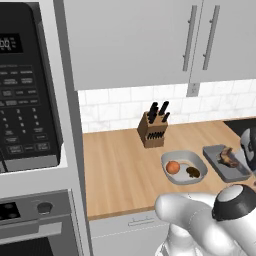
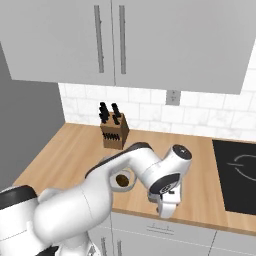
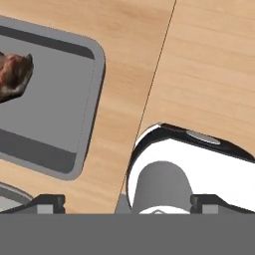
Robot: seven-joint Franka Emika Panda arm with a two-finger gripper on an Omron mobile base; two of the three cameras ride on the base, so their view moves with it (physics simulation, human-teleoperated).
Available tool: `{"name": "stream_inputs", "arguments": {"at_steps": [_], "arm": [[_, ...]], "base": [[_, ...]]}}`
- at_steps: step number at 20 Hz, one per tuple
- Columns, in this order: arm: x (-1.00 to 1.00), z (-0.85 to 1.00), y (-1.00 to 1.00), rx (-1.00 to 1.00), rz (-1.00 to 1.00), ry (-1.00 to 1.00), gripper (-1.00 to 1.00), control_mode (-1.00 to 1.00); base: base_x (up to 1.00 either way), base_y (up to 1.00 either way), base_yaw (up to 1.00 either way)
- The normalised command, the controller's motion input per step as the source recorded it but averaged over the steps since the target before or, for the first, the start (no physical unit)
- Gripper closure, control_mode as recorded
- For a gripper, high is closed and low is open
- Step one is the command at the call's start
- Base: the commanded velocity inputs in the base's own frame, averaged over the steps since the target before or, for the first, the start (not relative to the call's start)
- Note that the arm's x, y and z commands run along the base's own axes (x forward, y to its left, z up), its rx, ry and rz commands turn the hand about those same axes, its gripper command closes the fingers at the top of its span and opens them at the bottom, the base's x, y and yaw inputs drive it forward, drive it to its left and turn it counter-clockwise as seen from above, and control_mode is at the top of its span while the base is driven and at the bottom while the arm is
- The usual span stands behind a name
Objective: Take the meat container that has the steak and place it on the second highest rack of the freezer. Then take the vegetable container that has the mushroom and onion and place it on the highest rack of the freezer.
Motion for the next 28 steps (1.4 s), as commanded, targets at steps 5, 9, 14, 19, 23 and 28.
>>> {"name": "stream_inputs", "arguments": {"at_steps": [5, 9, 14, 19, 23, 28], "arm": [[0.09, -0.17, -0.04, 0.02, -0.02, 0.04, -1.0, -1.0], [0.22, -0.27, 0.0, 0.0, 0.0, 0.06, -1.0, -1.0], [0.29, -0.26, 0.0, 0.0, 0.0, 0.06, -1.0, -1.0], [0.19, -0.19, 0.0, 0.0, -0.01, 0.03, -1.0, -1.0], [0.25, -0.14, 0.0, 0.0, -0.05, 0.02, -1.0, -1.0], [0.27, -0.26, -0.04, 0.0, -0.08, 0.02, -1.0, -1.0]], "base": [[0.0, 0.0, 0.0], [0.0, 0.0, 0.0], [0.0, 0.0, 0.0], [0.0, 0.0, 0.0], [0.0, 0.0, 0.0], [0.0, 0.0, 0.0]]}}
